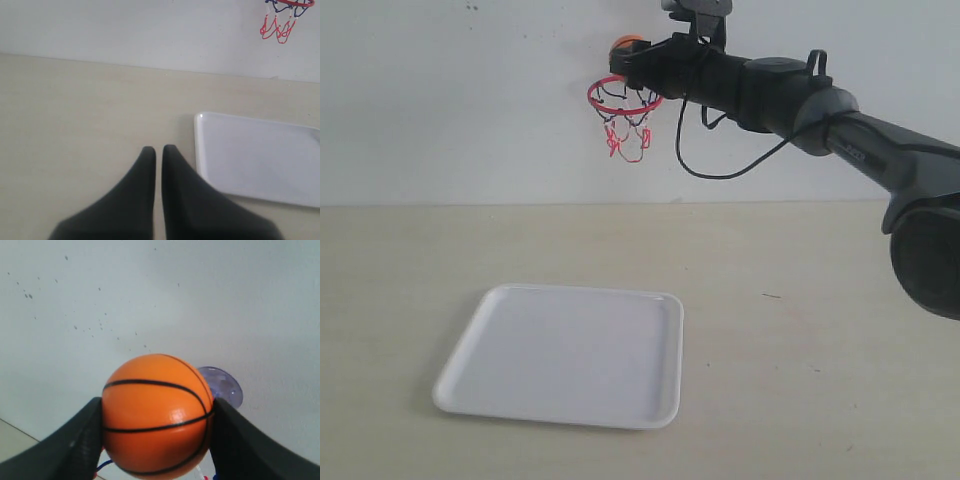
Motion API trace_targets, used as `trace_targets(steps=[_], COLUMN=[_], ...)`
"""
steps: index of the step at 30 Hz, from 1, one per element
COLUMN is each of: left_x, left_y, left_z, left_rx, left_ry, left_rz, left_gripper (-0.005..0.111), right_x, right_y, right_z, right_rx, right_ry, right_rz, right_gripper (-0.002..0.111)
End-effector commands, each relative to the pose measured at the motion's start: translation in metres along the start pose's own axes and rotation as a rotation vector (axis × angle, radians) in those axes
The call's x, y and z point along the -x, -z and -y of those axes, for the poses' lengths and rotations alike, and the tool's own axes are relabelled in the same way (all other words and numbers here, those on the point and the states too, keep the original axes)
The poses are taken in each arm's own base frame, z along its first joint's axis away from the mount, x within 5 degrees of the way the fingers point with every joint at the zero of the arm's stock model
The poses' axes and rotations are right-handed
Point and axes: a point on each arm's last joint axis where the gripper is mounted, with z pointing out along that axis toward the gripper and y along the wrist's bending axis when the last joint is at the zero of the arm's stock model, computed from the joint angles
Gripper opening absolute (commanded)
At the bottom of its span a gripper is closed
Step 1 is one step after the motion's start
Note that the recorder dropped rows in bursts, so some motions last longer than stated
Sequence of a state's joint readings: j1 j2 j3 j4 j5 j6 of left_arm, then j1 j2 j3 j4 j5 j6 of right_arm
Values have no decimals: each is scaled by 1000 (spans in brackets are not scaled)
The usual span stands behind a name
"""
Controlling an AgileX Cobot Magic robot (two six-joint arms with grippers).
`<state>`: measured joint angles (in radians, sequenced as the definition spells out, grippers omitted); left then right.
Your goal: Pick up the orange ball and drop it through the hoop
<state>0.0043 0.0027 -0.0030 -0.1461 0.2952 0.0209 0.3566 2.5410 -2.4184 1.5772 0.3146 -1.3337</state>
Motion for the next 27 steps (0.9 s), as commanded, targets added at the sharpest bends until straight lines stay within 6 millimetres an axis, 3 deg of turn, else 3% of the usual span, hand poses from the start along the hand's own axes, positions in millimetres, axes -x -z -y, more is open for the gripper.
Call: trace_targets(steps=[1,2,3,4,6,9,12,13,14,22,27], left_x=[-1,-1,-1,-1,-1,-1,-1,-1,-1,-1,-1], left_y=[0,0,0,0,0,0,0,0,0,0,0], left_z=[0,0,0,0,0,0,0,0,0,0,0], left_rx=[-2,-2,-2,-2,-2,-2,-2,-2,-2,-2,-2], left_ry=[-2,-2,-2,-2,-2,-2,-2,-2,-2,-2,-2], left_rz=[-1,-1,-1,-1,-1,-1,-1,-1,-1,-1,-1], left_gripper=[4,4,4,4,4,4,4,4,4,4,4], right_x=[7,8,8,9,9,11,15,17,22,48,47], right_y=[2,2,2,2,3,3,5,5,8,27,51], right_z=[3,6,8,10,12,12,9,7,8,20,50], right_rx=[-21,-51,-75,-98,-113,-122,-95,-71,-62,19,46], right_ry=[-7,-47,-86,-128,-182,-192,-181,-173,-170,-87,-164], right_rz=[20,29,37,46,54,62,57,52,54,13,-201], right_gripper=[44,68,79,87,89,69,26,7,1,0,0])
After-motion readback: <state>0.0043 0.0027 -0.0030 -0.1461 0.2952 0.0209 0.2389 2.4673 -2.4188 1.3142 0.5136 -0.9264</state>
